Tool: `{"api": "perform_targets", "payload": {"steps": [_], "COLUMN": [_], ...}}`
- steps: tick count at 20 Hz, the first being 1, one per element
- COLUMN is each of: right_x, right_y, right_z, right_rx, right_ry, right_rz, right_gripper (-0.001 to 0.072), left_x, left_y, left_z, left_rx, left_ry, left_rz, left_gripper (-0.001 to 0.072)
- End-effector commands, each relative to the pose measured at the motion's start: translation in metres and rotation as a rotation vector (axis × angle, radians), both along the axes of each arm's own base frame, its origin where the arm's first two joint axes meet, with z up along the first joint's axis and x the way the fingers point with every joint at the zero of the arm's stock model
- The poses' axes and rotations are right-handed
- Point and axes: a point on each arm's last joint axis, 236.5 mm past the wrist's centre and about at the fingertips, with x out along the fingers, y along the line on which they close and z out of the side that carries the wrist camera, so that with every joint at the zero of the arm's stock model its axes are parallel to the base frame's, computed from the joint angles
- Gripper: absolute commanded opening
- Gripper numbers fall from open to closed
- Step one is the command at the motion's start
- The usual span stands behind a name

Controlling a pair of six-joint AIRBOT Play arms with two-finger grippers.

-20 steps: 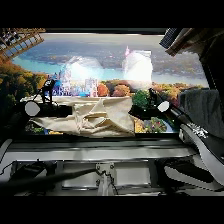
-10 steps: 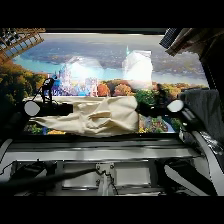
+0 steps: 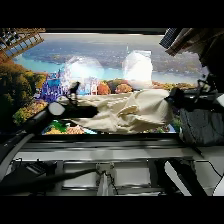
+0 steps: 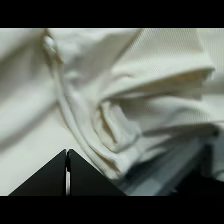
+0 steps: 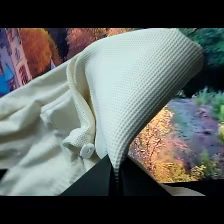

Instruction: Fold the clothes and pants, and hang the long-sleeved shirts on hangers.

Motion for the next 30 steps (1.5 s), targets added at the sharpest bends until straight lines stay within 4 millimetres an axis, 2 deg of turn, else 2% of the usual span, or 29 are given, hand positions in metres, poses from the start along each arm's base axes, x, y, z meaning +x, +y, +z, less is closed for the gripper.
{"api": "perform_targets", "payload": {"steps": [1, 4, 7, 9, 13, 16, 18, 20, 22, 23, 25, 27, 29, 30], "right_x": [-0.005, 0.0, 0.003, 0.004, 0.001, 0.002, 0.003, 0.005, 0.008, 0.009, 0.012, 0.016, 0.021, 0.024], "right_y": [-0.023, -0.025, -0.024, -0.022, -0.02, -0.021, -0.024, -0.024, -0.021, -0.018, -0.01, 0.005, 0.033, 0.054], "right_z": [0.039, 0.064, 0.084, 0.095, 0.105, 0.11, 0.109, 0.108, 0.106, 0.106, 0.106, 0.102, 0.1, 0.1], "right_rx": [-0.066, -0.069, -0.05, -0.036, -0.038, -0.047, -0.057, -0.056, -0.04, -0.023, -0.005, 0.0, 0.017, 0.035], "right_ry": [-0.015, -0.063, -0.1, -0.122, -0.132, -0.146, -0.144, -0.144, -0.136, -0.134, -0.133, -0.126, -0.133, -0.142], "right_rz": [-0.074, -0.098, -0.129, -0.135, -0.125, -0.128, -0.133, -0.13, -0.123, -0.115, -0.094, -0.048, 0.023, 0.062], "right_gripper": [0.003, 0.003, 0.003, 0.003, 0.003, 0.003, 0.003, 0.003, 0.003, 0.003, 0.003, 0.003, 0.003, 0.003], "left_x": [-0.037, -0.061, -0.074, -0.076, -0.063, -0.06, -0.067, -0.068, -0.055, -0.044, -0.024, -0.006, -0.002, -0.004], "left_y": [-0.083, -0.13, -0.16, -0.178, -0.197, -0.195, -0.187, -0.172, -0.152, -0.139, -0.106, -0.063, -0.018, 0.002], "left_z": [-0.011, -0.03, -0.049, -0.06, -0.073, -0.075, -0.068, -0.046, -0.006, 0.02, 0.074, 0.116, 0.142, 0.151], "left_rx": [-0.091, -0.074, -0.06, -0.056, -0.062, -0.061, -0.066, -0.099, -0.155, -0.188, -0.24, -0.261, -0.251, -0.252], "left_ry": [0.059, 0.082, 0.116, 0.132, 0.171, 0.183, 0.212, 0.21, 0.186, 0.147, 0.039, -0.061, -0.118, -0.128], "left_rz": [-0.136, -0.245, -0.291, -0.304, -0.267, -0.274, -0.333, -0.426, -0.463, -0.473, -0.464, -0.395, -0.346, -0.321], "left_gripper": [0.0023, 0.0023, 0.0022, 0.0023, 0.0022, 0.0023, 0.0023, 0.0023, 0.0023, 0.0024, 0.0024, 0.0024, 0.0024, 0.0024]}}
